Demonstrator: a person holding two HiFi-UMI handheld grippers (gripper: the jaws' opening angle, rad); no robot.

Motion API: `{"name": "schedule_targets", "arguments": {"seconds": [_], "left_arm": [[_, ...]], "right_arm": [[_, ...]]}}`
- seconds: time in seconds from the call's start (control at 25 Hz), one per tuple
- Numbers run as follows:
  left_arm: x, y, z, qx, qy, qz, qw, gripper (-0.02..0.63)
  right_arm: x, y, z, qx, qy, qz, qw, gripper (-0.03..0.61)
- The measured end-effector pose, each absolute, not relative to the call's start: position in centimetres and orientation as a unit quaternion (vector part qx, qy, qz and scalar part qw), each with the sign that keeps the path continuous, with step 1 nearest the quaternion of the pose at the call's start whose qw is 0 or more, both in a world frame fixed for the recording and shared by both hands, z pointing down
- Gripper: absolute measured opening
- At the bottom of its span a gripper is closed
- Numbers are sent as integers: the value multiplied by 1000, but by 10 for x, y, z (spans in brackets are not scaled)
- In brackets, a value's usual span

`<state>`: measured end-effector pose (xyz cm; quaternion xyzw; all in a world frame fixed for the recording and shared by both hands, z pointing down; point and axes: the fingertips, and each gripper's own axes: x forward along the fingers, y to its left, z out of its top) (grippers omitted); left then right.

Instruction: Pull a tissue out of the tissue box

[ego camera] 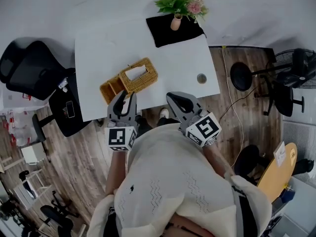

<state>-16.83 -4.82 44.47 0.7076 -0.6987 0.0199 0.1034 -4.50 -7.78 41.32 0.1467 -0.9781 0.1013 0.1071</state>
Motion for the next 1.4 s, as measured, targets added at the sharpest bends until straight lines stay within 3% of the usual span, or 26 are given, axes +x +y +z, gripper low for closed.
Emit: {"name": "schedule_targets", "arguments": {"seconds": [0.68, 1.4], "left_arm": [[-210, -78, 488, 780, -605, 87, 132, 115], [-216, -103, 548, 826, -515, 153, 169, 117]], "right_arm": [[-100, -79, 425, 223, -960, 117, 120, 2], [-107, -84, 439, 300, -934, 140, 135, 2]]}}
